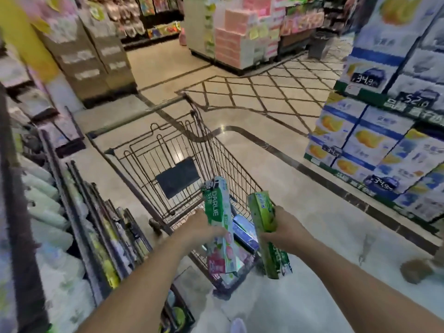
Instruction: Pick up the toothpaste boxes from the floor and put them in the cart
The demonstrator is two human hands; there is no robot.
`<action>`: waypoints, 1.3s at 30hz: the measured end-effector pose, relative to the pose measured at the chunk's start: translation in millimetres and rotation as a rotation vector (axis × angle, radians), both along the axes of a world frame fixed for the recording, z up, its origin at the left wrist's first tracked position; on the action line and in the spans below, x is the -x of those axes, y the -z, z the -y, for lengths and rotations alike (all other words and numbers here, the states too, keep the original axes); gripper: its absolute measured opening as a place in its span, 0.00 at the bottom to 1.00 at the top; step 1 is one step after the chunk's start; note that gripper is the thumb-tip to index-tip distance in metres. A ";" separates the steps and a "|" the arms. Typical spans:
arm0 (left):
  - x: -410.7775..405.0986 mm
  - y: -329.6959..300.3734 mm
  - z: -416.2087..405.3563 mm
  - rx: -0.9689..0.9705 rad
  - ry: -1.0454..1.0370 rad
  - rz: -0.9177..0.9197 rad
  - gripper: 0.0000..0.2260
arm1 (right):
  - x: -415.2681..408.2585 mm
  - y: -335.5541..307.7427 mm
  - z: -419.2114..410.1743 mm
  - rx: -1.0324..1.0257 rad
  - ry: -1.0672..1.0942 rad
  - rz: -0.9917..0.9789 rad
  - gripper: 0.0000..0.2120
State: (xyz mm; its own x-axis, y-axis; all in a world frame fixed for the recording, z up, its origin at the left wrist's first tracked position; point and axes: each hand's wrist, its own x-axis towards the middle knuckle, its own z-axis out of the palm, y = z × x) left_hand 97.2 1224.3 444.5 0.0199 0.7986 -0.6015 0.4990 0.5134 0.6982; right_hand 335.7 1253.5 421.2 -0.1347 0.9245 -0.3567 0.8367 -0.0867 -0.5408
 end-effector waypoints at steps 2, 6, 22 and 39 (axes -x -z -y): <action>4.3 8.3 -24.6 -0.005 0.012 -0.032 0.19 | 7.3 4.8 -30.1 0.019 -0.019 0.019 0.20; 13.4 32.4 -57.3 0.011 -0.044 -0.007 0.12 | 31.0 21.9 -78.7 0.071 -0.082 0.011 0.18; -13.3 237.4 -70.1 0.416 -0.562 -0.132 0.41 | 97.9 220.4 -166.5 0.424 -0.497 0.189 0.16; -41.1 311.7 -68.1 0.603 -0.603 -0.297 0.38 | 95.3 283.1 -164.5 0.308 -0.709 0.383 0.12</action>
State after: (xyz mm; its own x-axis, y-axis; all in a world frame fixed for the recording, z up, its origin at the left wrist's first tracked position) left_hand 138.3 1292.4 132.8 -0.5229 0.1709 -0.8351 0.1436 0.9834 0.1113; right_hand 240.5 1418.0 138.1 -0.4629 0.5224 -0.7161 0.8686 0.4287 -0.2487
